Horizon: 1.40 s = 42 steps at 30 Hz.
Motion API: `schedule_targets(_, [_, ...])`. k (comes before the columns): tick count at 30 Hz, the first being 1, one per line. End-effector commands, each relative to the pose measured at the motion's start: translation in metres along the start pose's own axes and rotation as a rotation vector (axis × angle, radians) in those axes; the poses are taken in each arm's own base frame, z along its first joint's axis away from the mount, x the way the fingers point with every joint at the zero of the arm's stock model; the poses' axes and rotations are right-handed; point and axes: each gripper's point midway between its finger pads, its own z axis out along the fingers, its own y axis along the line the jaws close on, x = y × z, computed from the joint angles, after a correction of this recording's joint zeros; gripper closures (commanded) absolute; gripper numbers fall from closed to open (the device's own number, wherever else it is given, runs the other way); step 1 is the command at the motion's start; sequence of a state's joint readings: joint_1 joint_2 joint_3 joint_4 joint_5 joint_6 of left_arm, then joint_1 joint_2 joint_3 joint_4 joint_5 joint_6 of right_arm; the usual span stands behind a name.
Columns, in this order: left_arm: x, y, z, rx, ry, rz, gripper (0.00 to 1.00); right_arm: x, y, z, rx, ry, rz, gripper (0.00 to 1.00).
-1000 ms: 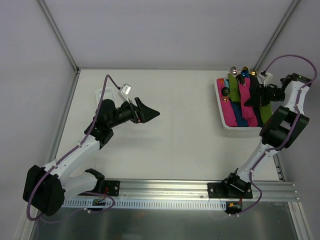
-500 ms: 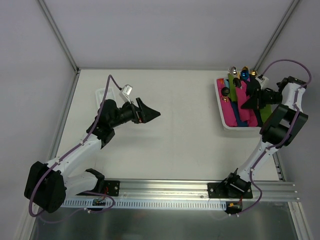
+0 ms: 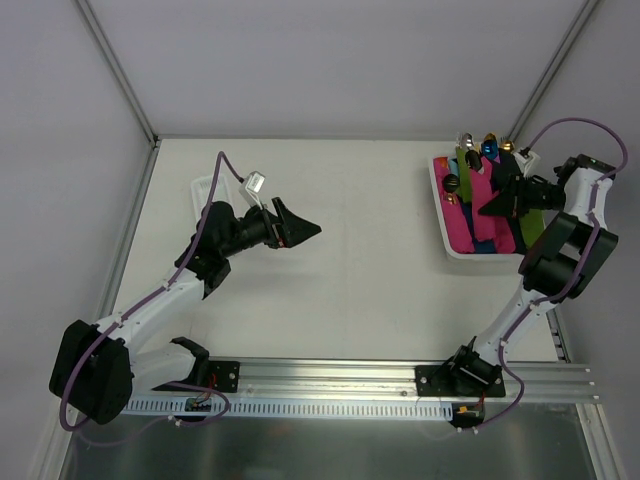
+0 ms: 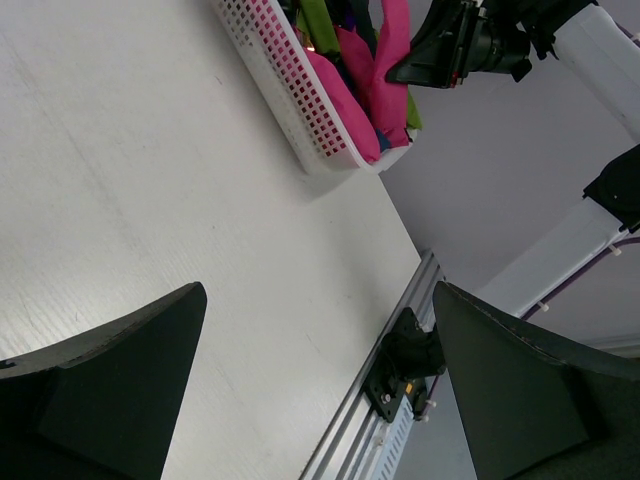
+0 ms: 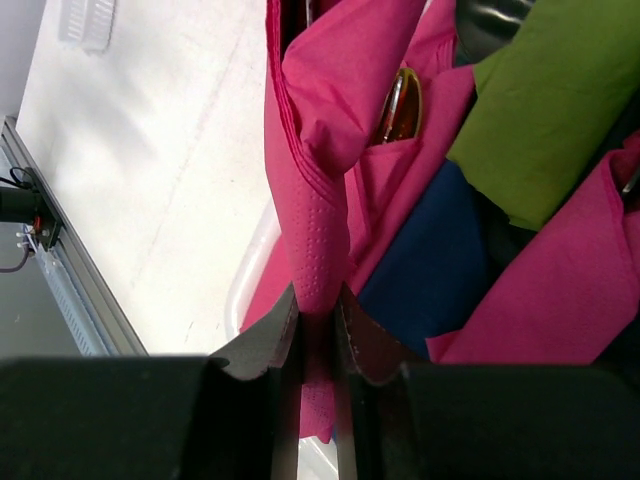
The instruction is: Place the utensils on the paper napkin and roll it up
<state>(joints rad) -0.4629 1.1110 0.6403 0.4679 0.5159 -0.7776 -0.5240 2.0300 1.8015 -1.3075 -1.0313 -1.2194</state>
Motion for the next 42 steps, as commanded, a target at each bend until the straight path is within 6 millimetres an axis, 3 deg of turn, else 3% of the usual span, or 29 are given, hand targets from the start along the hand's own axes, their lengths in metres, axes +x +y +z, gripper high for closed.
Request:
schedule_targets(1, [-0.009,-0.010,-0.001,0.040,-0.034,0.020,0.01,-0.001,0.088,-0.019,-0.153,0.005,0.254,1.00])
schedule_targets(15, [-0.008,-0.008,-0.001,0.034,-0.032,0.015,0.01,0.026,0.062,-0.004,-0.183,0.085,0.339,1.00])
schedule_targets(27, [-0.007,-0.005,0.002,0.028,-0.025,0.002,0.01,0.046,0.023,0.005,-0.150,0.193,0.364,1.00])
schedule_targets(32, [-0.008,-0.005,0.003,0.030,-0.026,0.002,0.01,0.055,0.002,0.009,-0.083,0.223,0.354,1.00])
schedule_targets(42, [-0.007,-0.004,0.005,0.027,-0.020,-0.003,0.01,0.060,-0.022,0.006,0.039,0.311,0.294,1.00])
